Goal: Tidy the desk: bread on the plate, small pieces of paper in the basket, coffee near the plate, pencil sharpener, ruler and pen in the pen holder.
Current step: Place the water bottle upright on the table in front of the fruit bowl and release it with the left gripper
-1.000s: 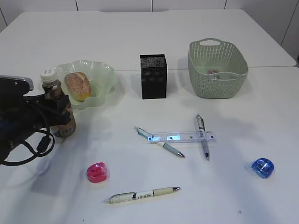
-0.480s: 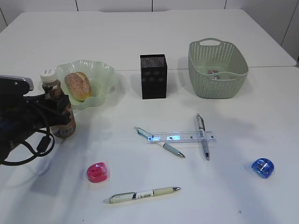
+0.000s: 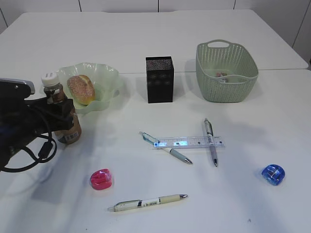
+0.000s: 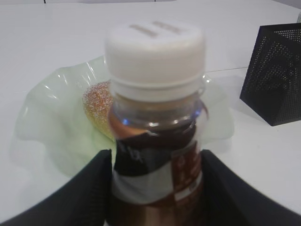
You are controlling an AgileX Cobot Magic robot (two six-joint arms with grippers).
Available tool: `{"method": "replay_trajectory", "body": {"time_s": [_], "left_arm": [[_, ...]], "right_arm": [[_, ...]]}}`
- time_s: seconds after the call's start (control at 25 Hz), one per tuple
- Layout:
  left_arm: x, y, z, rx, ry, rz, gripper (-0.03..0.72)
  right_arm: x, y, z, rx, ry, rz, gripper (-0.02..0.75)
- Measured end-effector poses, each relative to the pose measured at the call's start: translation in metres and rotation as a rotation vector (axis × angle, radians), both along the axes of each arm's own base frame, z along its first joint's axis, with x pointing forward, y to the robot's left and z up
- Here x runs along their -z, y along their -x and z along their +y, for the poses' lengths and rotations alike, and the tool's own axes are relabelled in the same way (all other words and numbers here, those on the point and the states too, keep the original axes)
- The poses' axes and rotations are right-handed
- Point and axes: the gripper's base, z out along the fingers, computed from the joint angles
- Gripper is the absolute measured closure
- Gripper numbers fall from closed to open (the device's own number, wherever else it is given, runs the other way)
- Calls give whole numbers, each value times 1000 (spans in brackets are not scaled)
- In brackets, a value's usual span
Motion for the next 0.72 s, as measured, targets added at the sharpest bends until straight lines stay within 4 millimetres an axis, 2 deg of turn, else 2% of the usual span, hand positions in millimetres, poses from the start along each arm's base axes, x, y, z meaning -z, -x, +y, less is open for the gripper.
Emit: {"method": "replay_trajectory", "body": {"time_s": [0.4,0.72], "left_arm": [[-4,-2,-2,13,5,-33,212],[-4,-1,-3,36,0,-35,200]], "right_arm": [[0,0,0,0,2,0,279],[0,0,0,0,2,0,279]]}}
